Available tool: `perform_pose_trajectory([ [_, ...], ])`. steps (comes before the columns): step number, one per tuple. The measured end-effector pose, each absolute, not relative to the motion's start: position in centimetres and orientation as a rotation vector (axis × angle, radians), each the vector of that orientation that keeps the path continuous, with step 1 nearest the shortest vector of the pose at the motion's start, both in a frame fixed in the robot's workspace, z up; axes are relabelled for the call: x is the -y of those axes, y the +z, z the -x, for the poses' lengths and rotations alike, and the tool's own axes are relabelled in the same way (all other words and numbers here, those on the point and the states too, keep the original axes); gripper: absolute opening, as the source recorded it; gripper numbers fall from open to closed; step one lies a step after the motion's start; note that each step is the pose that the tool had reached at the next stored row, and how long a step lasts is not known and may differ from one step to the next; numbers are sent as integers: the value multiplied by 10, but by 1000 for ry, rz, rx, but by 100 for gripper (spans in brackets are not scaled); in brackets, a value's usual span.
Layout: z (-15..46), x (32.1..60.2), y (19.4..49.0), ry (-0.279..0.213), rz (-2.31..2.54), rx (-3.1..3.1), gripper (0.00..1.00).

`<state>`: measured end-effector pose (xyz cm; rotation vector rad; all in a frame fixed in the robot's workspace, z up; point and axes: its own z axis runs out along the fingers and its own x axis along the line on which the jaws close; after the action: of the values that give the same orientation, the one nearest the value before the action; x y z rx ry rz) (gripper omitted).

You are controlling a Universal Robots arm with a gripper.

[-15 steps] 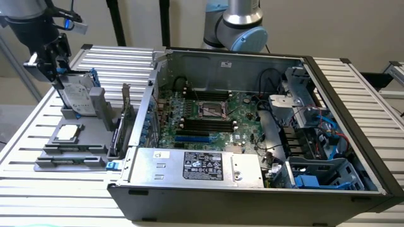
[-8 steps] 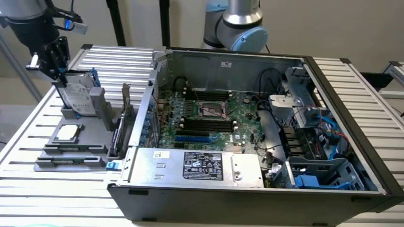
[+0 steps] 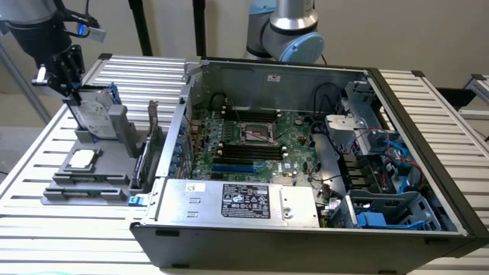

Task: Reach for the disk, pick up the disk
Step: 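Pick up the disk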

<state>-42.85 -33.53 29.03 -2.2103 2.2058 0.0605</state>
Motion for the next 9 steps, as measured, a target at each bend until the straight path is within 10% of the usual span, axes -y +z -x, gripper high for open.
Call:
perform_pose_trajectory([
  [9,428,339,290,60,2210,-2206,34],
])
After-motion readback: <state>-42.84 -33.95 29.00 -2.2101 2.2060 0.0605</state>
